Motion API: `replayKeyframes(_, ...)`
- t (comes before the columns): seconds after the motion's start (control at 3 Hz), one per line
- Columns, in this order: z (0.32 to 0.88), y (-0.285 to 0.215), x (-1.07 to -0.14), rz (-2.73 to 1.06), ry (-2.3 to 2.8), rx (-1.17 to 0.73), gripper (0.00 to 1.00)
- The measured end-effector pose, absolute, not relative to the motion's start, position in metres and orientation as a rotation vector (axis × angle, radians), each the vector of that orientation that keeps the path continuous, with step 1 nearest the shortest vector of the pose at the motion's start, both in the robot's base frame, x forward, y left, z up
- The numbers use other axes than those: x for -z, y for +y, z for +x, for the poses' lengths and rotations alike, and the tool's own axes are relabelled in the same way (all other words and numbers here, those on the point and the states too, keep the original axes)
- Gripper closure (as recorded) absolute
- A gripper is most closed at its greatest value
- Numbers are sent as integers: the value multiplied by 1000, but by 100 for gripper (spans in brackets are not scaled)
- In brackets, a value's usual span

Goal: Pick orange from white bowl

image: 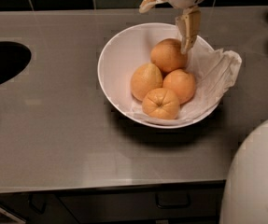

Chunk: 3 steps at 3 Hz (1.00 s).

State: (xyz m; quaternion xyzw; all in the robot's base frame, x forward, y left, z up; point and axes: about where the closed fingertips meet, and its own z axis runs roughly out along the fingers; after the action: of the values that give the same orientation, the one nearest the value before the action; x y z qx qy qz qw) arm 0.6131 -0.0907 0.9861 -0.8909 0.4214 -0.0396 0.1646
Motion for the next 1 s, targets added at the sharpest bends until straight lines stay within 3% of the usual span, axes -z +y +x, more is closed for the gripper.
replayKeyframes(0.33,612,-98,-983,-2522,1235,114,31)
replayKeyframes(1.0,600,-110,-972,-2571,1264,63,36)
